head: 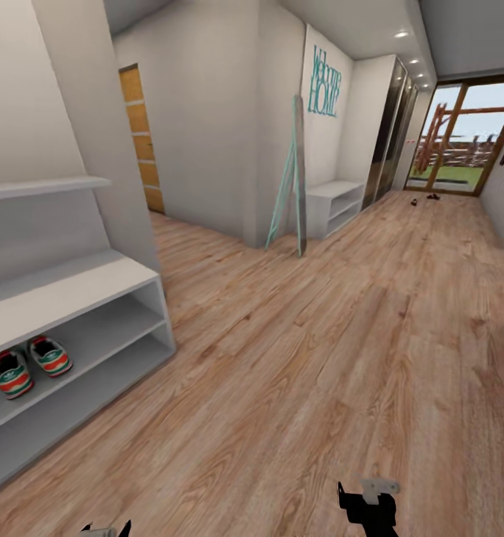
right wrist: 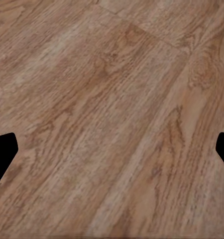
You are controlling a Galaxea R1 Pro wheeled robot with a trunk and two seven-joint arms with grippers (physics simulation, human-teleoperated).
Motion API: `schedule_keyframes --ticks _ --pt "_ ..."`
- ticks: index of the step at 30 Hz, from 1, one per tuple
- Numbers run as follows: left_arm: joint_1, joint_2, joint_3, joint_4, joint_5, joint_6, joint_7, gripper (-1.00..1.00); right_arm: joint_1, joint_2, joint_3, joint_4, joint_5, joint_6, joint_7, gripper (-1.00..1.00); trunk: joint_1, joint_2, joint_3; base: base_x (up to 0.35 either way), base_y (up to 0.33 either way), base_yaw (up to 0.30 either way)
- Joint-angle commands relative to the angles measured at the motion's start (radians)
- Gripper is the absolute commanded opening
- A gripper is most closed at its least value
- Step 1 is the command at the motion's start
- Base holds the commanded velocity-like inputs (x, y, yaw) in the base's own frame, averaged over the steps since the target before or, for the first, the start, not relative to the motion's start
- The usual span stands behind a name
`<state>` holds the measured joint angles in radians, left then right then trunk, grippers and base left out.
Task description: Pick up the two gym shoes and the two sandals from the corridor floor and place them onto the hallstand (shoe rack) in the corridor, making sure they are on the rack and not on the floor. Arrange them so the two gym shoes are next to each other and the two sandals are next to each other.
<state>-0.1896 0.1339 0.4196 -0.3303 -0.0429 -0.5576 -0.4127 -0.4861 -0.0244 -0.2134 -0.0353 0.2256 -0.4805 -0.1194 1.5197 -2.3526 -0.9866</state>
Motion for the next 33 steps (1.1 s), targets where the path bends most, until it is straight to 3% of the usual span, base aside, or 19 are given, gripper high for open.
schedule_keyframes --ticks 1,15,33 --pt "-0.001 0.0 0.008 0.001 -0.005 -0.002 -0.008 1.0 -0.001 0.0 -0.006 0.002 0.011 -0.003 -0.005 1.0 0.0 0.0 -0.001 0.0 0.0 -0.29" --pt "-0.001 0.0 0.007 0.001 -0.001 -0.002 -0.008 1.0 -0.001 0.001 -0.006 0.002 0.011 -0.003 -0.005 1.0 0.0 0.0 -0.001 0.0 0.0 -0.29" --pt "-0.001 0.0 0.007 0.0 0.002 -0.002 -0.008 1.0 -0.001 0.003 -0.006 0.0 0.012 -0.003 -0.004 1.0 0.0 0.0 -0.002 0.306 -0.04 -0.289"
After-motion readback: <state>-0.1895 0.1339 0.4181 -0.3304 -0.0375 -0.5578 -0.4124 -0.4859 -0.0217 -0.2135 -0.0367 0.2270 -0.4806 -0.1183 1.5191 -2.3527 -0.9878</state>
